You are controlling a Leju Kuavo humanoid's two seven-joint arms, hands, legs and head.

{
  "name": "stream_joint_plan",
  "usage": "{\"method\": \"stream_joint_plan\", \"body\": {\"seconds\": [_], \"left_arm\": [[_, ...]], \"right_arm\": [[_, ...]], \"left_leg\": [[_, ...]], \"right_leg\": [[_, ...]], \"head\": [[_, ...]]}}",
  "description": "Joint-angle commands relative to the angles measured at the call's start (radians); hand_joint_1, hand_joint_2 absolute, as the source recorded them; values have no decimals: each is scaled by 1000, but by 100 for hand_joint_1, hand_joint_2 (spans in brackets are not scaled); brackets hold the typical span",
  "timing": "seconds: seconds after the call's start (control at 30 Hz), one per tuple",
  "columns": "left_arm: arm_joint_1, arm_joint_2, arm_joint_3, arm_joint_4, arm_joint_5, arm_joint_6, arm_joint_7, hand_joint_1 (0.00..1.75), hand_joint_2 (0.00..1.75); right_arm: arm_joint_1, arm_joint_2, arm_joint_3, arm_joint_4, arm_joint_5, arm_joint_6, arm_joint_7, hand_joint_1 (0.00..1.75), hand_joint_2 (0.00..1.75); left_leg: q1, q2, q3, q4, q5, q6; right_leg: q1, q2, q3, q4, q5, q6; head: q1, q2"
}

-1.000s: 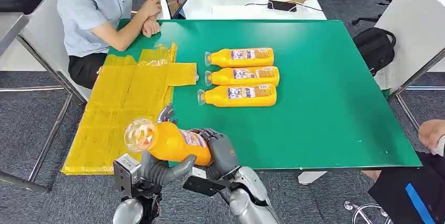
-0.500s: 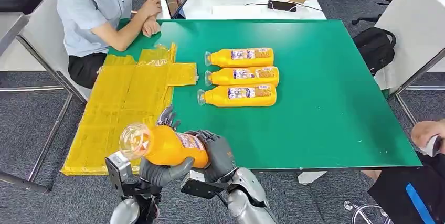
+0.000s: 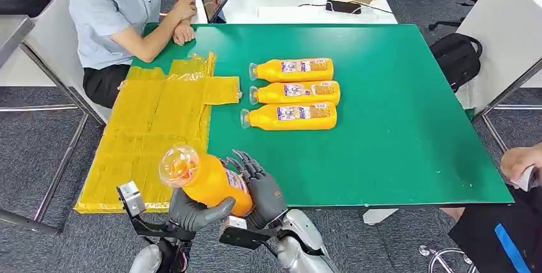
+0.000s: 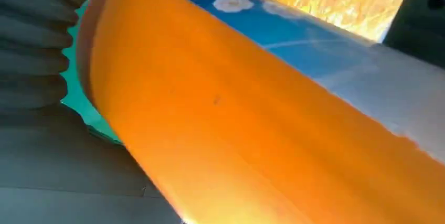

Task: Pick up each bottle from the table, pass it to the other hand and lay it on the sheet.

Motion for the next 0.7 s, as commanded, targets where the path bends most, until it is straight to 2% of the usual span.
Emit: {"method": "stream_joint_plan", "body": {"seconds": [0.03, 0.47, 0.6, 0.7], "left_arm": [[-34, 10, -85, 41, 1, -24, 6, 175, 175], [-35, 11, -82, 49, 1, -23, 6, 175, 175], [-43, 8, -39, 75, 1, 18, 30, 175, 175], [-62, 4, 13, 101, 13, 49, 47, 175, 175]], "right_arm": [[-28, -1, 50, 107, 14, 6, 4, 0, 0], [-24, -2, 60, 104, 37, -5, 19, 0, 0], [-15, -13, 53, 99, 46, -16, 23, 0, 0], [1, -33, 22, 89, -34, -5, -67, 0, 0]], "left_leg": [[0, -1, 4, -1, -1, 1], [0, -1, 3, -1, -1, 1], [0, -1, 4, -1, -1, 1], [0, -1, 3, -1, 0, 1]], "right_leg": [[1, -2, 5, -1, -1, -3], [1, -2, 3, -1, -1, -2], [1, -2, 5, -1, -1, -3], [1, -2, 4, -2, -1, -2]], "head": [[0, 0], [0, 0], [0, 0], [0, 0]]}}
